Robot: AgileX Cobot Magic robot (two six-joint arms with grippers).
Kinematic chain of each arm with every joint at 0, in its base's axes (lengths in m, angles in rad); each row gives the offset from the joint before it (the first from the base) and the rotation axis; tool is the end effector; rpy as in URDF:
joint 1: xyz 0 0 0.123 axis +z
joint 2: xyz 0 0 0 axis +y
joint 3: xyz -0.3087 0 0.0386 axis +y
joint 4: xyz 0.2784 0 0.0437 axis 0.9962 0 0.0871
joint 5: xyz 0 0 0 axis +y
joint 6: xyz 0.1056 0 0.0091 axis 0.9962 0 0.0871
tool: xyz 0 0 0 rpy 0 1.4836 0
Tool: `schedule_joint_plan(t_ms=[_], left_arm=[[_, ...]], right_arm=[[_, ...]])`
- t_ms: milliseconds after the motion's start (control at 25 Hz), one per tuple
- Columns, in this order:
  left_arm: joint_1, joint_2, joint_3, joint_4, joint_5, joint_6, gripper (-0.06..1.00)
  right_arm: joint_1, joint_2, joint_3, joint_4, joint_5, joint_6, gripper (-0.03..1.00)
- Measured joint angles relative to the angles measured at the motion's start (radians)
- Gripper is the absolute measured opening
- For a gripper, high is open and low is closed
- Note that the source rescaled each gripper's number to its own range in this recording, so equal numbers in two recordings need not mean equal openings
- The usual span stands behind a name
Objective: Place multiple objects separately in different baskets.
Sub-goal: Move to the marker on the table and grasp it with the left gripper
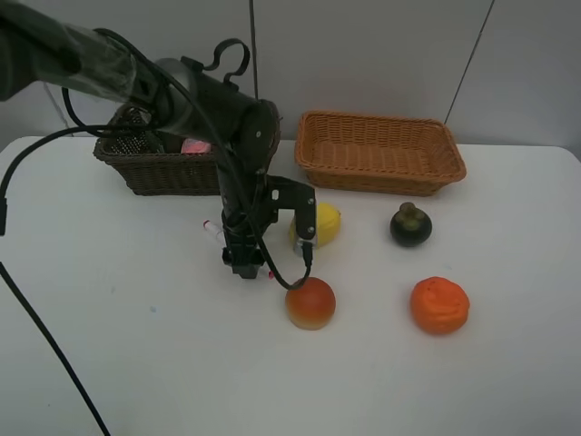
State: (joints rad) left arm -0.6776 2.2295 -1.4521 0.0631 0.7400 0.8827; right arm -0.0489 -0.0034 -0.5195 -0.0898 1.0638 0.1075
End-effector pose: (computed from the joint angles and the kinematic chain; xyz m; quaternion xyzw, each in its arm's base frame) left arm 0.3638 -0.2870 0.0745 0.7168 0.6934 0.0299 0.0675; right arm 0.0051 -0.0086 0.2912 0.0685 0.8444 -0.0293 0.5305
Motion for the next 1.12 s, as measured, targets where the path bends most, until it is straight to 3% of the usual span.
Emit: schedule_joint_plan(t_ms=[480, 600, 800, 1120], left_arm=[[0.0, 0.012, 0.0, 0.003, -0.002, -0.013, 0.96], [0.0, 0.013, 0.0, 0.0, 0.006, -0.039, 0.73], [0.0, 0.016, 0.0, -0.001, 0.052, -0.06, 0.0], [0.0, 0.016, -0.009, -0.001, 0.078, -0.15, 0.01]], right_arm=[[0.0, 0.0, 0.0, 0.0, 0.0, 0.0, 1.0], [0.0, 0.0, 0.0, 0.0, 0.0, 0.0, 1.0], [0.0, 0.0, 0.0, 0.0, 0.0, 0.0, 1.0], [0.0, 0.0, 0.0, 0.0, 0.0, 0.0, 1.0]])
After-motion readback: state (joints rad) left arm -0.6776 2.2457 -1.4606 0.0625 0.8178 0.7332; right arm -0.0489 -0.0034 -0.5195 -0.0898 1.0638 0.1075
